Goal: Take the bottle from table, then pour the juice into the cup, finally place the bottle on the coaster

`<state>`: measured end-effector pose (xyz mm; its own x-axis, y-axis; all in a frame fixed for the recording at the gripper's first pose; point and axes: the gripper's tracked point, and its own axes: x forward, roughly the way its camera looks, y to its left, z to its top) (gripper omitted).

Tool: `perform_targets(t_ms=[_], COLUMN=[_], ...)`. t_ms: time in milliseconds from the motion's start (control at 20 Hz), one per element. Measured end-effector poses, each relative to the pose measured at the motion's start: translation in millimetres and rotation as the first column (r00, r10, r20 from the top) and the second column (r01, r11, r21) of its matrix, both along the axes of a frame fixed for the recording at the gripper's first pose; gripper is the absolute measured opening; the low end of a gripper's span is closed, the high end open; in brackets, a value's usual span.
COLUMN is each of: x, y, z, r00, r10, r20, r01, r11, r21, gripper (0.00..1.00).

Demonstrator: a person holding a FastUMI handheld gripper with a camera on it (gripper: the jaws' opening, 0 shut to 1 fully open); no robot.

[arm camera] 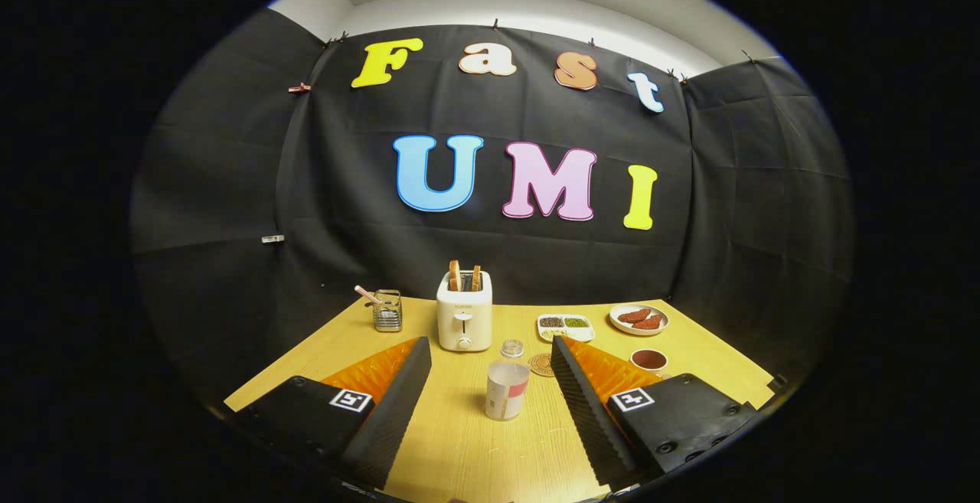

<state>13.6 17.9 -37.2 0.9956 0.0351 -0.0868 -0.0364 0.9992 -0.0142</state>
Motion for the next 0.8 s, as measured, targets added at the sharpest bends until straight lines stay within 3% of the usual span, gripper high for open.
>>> perform_targets(t_ms=[450, 800], x=[38.6, 72.1], y=[-11.0, -7.5], z=[-26.7, -75.7], r00=[0.998, 0.996], r10=[-0.066, -0.069], r20=[-0.017, -0.058], r01=[0.066, 0.071], r11=[0.997, 0.997], r21=[0.026, 0.018], gripper=[0.97, 0.97])
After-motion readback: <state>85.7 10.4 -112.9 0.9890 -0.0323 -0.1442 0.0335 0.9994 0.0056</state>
